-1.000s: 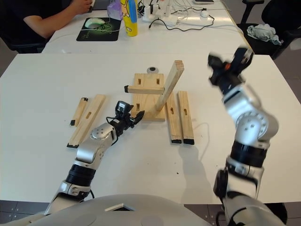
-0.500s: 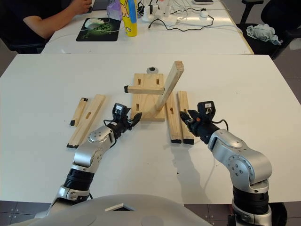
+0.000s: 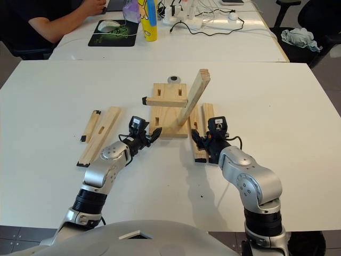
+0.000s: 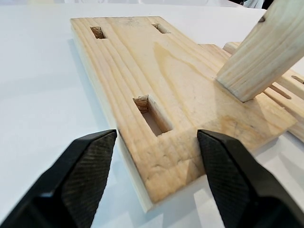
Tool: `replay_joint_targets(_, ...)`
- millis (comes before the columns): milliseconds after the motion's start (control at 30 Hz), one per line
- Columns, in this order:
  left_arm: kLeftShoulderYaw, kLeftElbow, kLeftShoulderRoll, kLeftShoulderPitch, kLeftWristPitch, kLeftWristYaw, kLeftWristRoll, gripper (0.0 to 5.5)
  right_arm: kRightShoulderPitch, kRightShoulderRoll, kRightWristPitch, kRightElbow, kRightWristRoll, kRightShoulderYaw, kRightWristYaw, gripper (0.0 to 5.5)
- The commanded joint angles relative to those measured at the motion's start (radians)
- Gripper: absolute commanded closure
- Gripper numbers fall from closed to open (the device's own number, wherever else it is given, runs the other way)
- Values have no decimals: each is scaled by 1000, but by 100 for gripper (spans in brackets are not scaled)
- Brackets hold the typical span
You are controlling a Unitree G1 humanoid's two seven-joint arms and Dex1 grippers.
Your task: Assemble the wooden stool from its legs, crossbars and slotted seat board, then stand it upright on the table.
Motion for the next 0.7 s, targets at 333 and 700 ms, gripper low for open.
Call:
replay_joint_targets(333, -26, 36, 1, 14, 46, -7, 16, 233, 33, -12, 28, 47, -116, 79, 66, 218)
replay_joint_targets(700, -22, 38, -2, 4, 44, -6, 15, 233, 11, -6, 104, 70, -205, 135, 77, 218)
